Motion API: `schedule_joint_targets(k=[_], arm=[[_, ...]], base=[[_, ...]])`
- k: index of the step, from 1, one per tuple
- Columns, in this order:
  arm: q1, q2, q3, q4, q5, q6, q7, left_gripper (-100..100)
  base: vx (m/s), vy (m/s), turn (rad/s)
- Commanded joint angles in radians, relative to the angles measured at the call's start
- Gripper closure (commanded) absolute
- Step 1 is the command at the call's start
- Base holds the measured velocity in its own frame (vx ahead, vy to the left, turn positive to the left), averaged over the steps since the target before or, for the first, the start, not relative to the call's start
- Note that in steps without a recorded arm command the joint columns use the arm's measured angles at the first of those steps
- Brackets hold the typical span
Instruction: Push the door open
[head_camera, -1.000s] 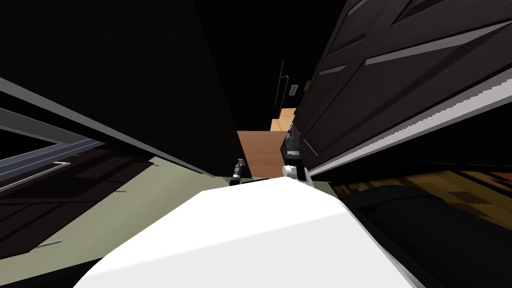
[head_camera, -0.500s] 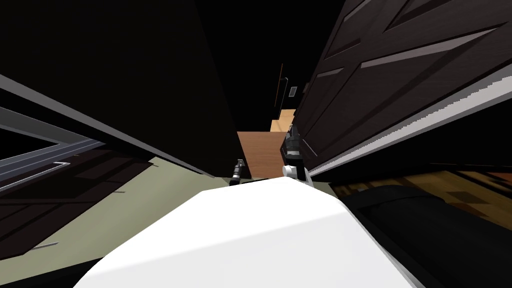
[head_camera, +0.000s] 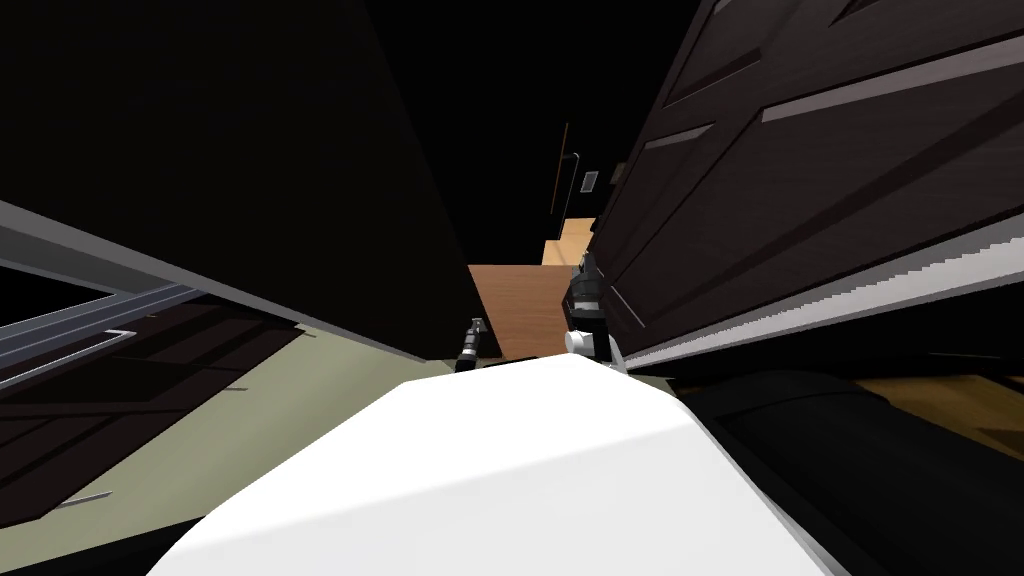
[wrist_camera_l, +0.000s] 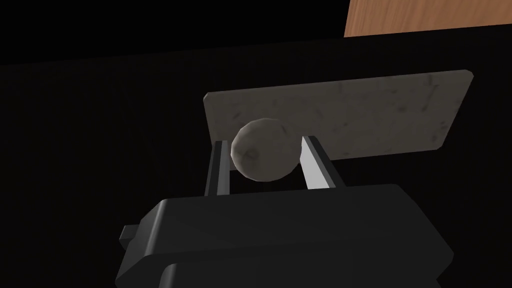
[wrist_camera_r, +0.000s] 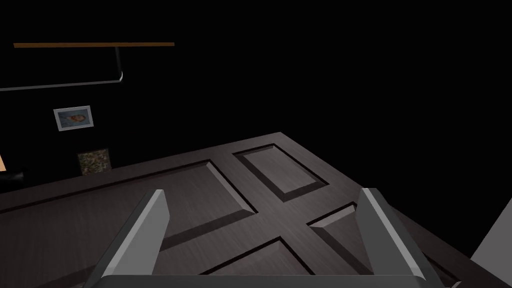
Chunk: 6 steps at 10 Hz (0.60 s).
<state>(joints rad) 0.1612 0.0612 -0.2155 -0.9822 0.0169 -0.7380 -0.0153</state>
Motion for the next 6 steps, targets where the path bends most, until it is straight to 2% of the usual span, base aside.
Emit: schedule_joint_targets(k=[1, 4, 5, 6], arm=[[-0.009, 0.012, 0.031, 0.004, 0.011, -0.006, -0.007, 100], [-0.021, 0.018, 0.07, 0.015, 0.026, -0.004, -0.017, 100], [-0.001, 0.016, 0.051, -0.002, 0.022, -0.005, -0.01, -100], [-0.001, 0.016, 0.051, -0.002, 0.022, -0.005, -0.01, -100]], base=[[0.176, -0.077, 0.061], [0.194, -0.073, 0.075], [-0.012, -0.059, 0.049], [-0.158, -0.012, 0.011]])
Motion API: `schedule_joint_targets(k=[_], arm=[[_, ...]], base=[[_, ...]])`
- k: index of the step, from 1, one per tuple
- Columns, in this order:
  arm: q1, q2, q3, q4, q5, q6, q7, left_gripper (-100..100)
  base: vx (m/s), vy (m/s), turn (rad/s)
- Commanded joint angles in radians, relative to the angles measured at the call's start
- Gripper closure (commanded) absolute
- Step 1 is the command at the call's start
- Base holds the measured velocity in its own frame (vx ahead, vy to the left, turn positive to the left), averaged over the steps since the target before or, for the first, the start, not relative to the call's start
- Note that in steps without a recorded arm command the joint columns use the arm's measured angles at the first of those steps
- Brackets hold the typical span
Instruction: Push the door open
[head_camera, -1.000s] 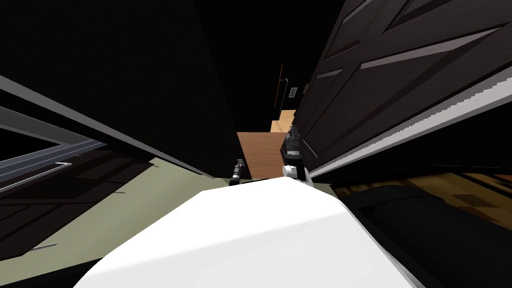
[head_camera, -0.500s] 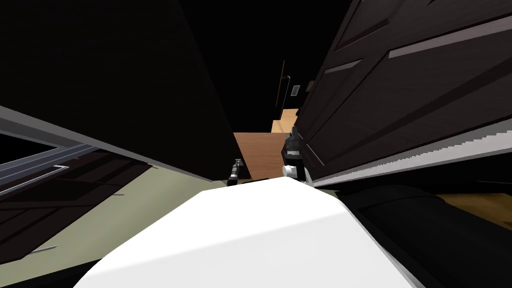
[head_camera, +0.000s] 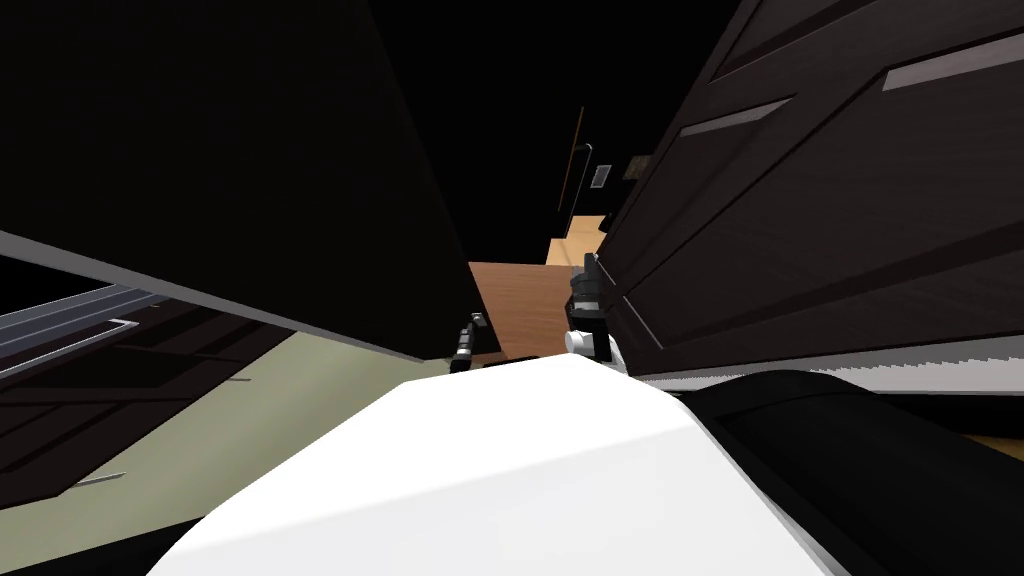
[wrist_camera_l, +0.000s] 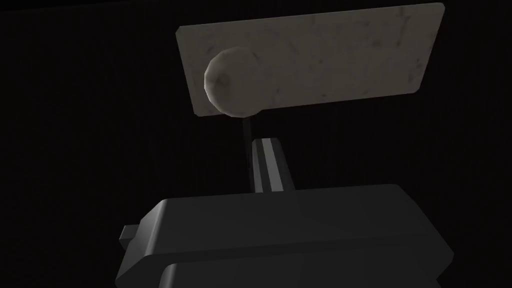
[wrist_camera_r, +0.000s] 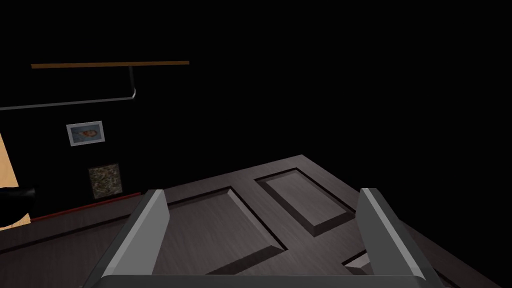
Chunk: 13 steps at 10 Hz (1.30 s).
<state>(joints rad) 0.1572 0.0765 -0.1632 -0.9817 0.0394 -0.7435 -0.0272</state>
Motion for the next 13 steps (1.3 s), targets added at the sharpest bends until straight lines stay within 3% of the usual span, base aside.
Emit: schedule_joint_targets(k=[1, 6, 7, 13], arm=[[0.007, -0.001, -0.004, -0.008, 0.001, 0.002, 0.003, -100], [0.032, -0.027, -0.019, -0.039, 0.007, 0.009, 0.014, -100], [0.03, -0.023, -0.017, -0.039, 0.006, 0.01, 0.012, -100], [0.01, -0.019, -0.001, -0.011, 0.01, -0.004, 0.008, -100]], base=[[-0.19, -0.015, 0.008], [-0.214, -0.027, 0.029], [-0.103, -0.029, 0.009], [0.188, -0.016, -0.023]])
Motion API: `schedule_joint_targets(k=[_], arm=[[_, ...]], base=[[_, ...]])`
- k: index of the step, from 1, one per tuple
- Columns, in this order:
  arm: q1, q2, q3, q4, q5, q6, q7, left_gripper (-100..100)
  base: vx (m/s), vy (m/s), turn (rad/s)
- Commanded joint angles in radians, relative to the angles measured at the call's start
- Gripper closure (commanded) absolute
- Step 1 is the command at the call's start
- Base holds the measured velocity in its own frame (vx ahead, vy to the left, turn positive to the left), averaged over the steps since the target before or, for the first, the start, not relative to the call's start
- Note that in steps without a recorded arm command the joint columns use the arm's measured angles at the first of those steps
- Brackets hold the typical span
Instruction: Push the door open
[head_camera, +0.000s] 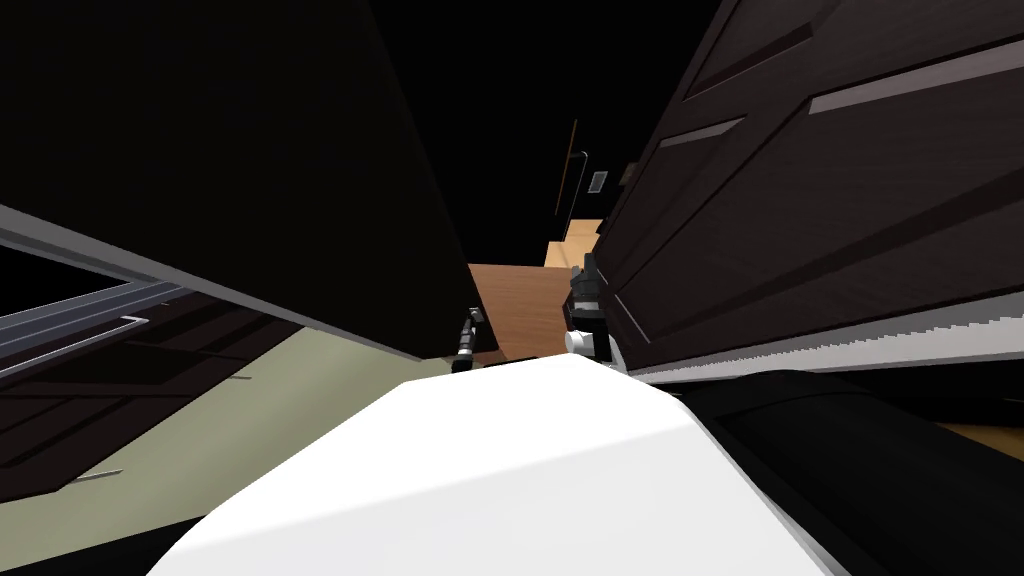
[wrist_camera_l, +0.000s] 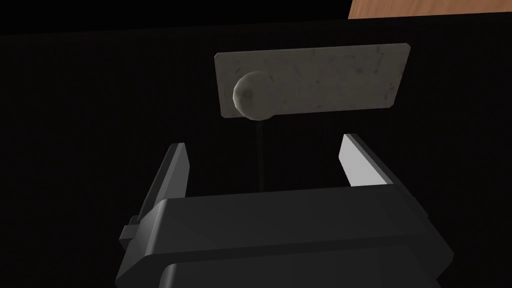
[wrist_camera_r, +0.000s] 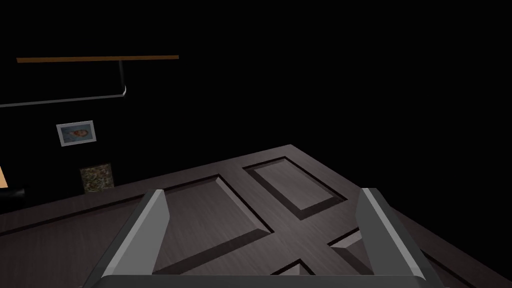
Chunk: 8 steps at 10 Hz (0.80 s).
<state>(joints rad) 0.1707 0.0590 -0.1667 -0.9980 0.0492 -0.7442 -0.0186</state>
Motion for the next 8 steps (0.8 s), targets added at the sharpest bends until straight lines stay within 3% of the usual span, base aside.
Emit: schedule_joint_targets(k=[1, 4, 5, 8], arm=[[-0.009, -0.005, 0.007, 0.014, 0.002, -0.007, -0.002, -100], [-0.014, -0.011, 0.01, 0.02, 0.003, -0.01, -0.003, -100], [-0.014, -0.011, 0.01, 0.02, 0.003, -0.01, -0.003, 100], [-0.014, -0.011, 0.01, 0.02, 0.003, -0.01, -0.003, 100]], base=[[0.236, -0.024, -0.037], [0.163, -0.014, -0.014], [-0.017, 0.0, 0.003], [-0.022, 0.003, -0.005]])
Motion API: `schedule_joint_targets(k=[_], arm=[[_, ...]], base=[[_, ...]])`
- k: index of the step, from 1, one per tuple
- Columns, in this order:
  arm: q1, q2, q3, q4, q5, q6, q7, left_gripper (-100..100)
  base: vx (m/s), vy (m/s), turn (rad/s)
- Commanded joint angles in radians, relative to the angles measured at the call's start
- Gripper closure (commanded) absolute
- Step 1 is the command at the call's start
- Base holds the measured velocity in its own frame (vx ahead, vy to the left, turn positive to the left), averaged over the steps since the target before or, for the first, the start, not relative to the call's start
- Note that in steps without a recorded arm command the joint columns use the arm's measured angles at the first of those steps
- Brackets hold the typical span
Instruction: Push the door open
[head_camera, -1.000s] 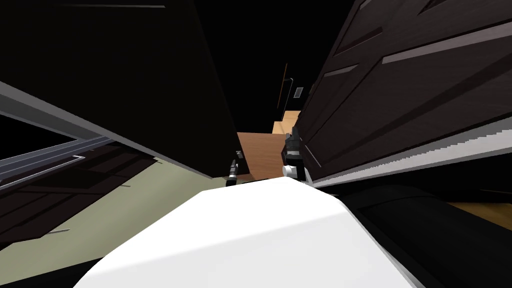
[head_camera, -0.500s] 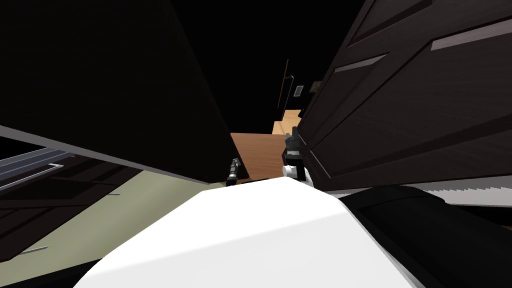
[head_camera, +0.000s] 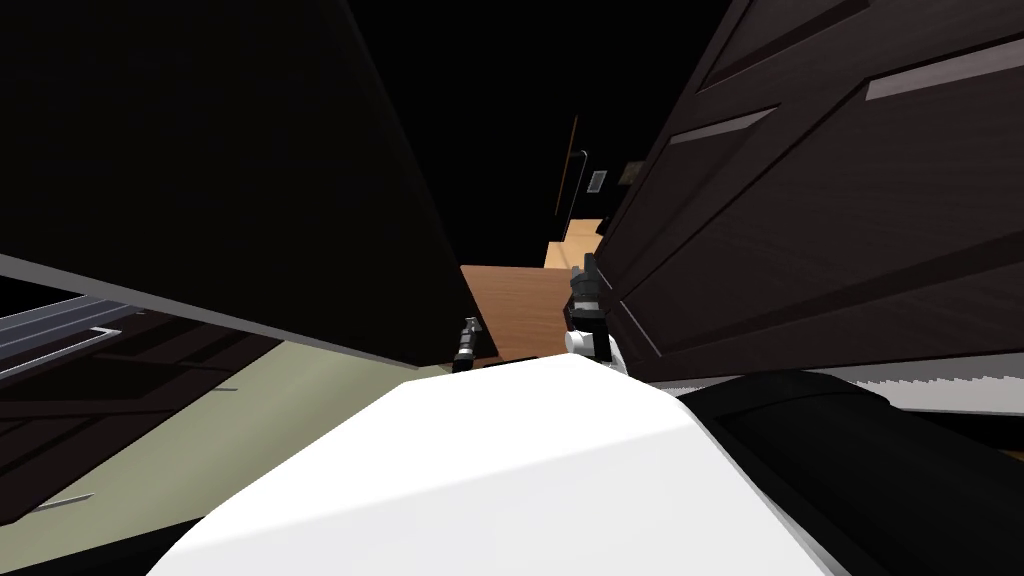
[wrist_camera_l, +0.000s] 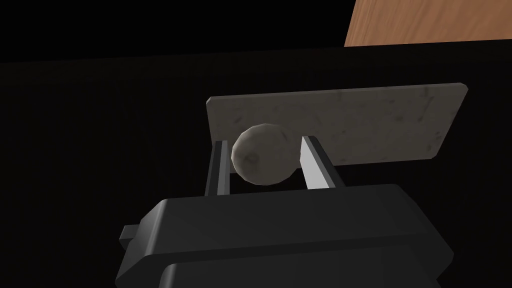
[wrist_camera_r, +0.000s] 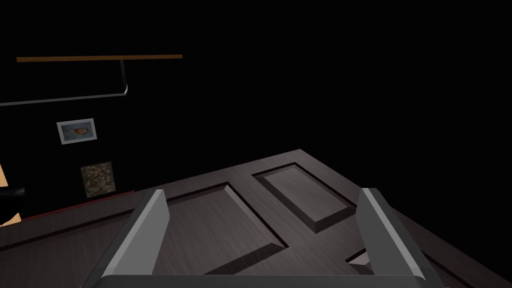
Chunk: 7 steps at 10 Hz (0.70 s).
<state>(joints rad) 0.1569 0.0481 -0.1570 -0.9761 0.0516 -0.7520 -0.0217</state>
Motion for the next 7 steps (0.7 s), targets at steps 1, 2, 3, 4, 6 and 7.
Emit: schedule_joint_targets(k=[1, 2, 3, 4, 6, 7], arm=[[0.0, 0.0, 0.001, -0.002, 0.0, -0.002, 0.001, 100], [0.0, 0.0, 0.001, -0.002, 0.0, -0.002, 0.001, 100], [-0.001, 0.01, 0.014, 0.003, 0.006, 0.001, -0.004, 100], [-0.002, 0.013, 0.021, 0.004, 0.009, 0.002, -0.006, 100], [-0.005, 0.021, 0.037, 0.006, 0.016, 0.002, -0.01, 100], [-0.007, 0.024, 0.046, 0.008, 0.02, 0.003, -0.013, 100]], base=[[-0.007, -0.001, 0.003], [0.0, 0.0, 0.0], [0.079, -0.043, 0.026], [0.15, -0.075, 0.055], [0.169, -0.034, 0.038], [0.19, -0.033, 0.031]])
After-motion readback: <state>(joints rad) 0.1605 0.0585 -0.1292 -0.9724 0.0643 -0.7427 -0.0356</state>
